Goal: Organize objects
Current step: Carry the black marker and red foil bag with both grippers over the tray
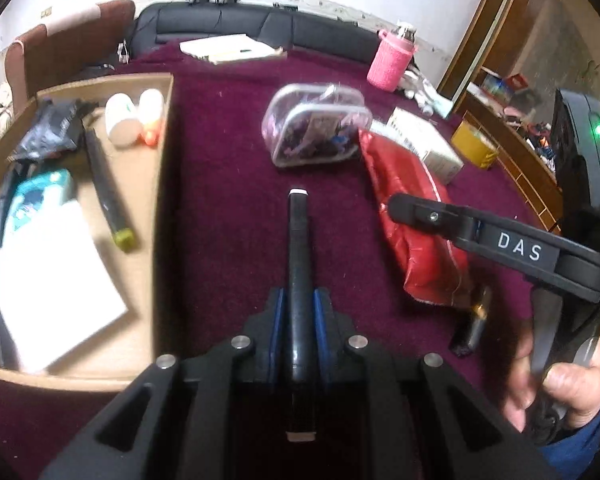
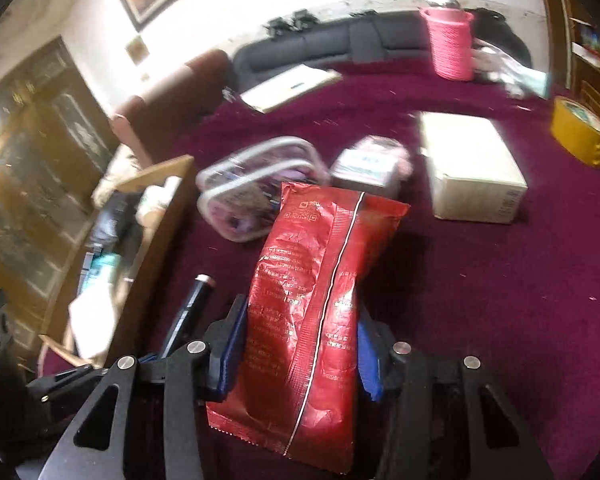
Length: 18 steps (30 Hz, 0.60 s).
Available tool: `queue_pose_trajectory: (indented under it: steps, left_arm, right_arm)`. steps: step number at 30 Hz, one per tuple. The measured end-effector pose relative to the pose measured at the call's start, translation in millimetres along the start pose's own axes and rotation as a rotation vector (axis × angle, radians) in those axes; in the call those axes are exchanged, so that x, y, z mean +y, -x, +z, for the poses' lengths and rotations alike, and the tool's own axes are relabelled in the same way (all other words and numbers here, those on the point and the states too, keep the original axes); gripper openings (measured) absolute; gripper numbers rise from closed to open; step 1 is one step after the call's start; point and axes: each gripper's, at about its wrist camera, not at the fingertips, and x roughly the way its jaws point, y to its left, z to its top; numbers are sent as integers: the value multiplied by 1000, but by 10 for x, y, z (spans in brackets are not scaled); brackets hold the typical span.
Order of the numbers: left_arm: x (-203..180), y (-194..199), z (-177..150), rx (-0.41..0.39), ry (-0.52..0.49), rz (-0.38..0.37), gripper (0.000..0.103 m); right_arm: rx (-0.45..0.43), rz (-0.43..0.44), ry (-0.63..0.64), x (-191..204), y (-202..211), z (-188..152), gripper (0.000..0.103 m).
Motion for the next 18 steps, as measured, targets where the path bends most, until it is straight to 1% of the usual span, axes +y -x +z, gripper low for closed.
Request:
queue_pose_trajectory:
  steps: [5, 9, 14, 18]
  left_arm:
    - [5, 217, 61, -51, 10, -25, 14]
    - [70, 370, 100, -85, 31, -34, 15]
    - [239, 550, 158, -130, 67, -35, 15]
    - [477, 736, 176, -174, 106, -17, 15]
  right_arm:
    - [-57, 62, 40, 222, 99, -29, 53]
    - [-69, 140, 38, 352, 100, -33, 53]
    - [-44, 186, 37, 523, 47, -38, 53]
    - [-16, 224, 33, 672, -4, -9, 53]
